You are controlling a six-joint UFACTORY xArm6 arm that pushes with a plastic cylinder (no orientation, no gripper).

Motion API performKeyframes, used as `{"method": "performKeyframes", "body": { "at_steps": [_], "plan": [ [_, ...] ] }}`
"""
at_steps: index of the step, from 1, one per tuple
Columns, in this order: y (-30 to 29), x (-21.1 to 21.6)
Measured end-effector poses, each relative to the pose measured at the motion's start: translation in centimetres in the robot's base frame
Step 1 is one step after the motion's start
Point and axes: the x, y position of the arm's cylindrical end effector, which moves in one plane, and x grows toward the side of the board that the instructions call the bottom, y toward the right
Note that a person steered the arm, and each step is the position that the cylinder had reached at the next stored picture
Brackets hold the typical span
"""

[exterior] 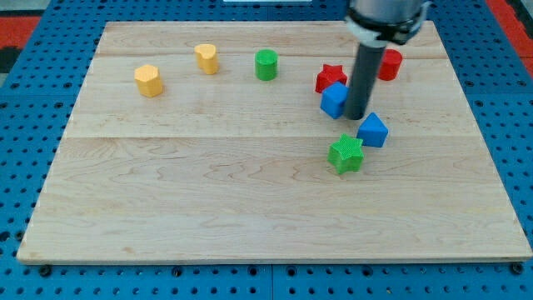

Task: Separate green star and blue blocks from red star

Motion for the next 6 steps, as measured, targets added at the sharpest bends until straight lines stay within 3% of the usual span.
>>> {"method": "performKeyframes", "body": {
  "at_steps": [2,3,5,6],
  "plan": [
    [7.1,-2.4],
    [3.9,-4.4],
    [-2.3,-3.6],
    [0.2,-5.5]
  ]
}}
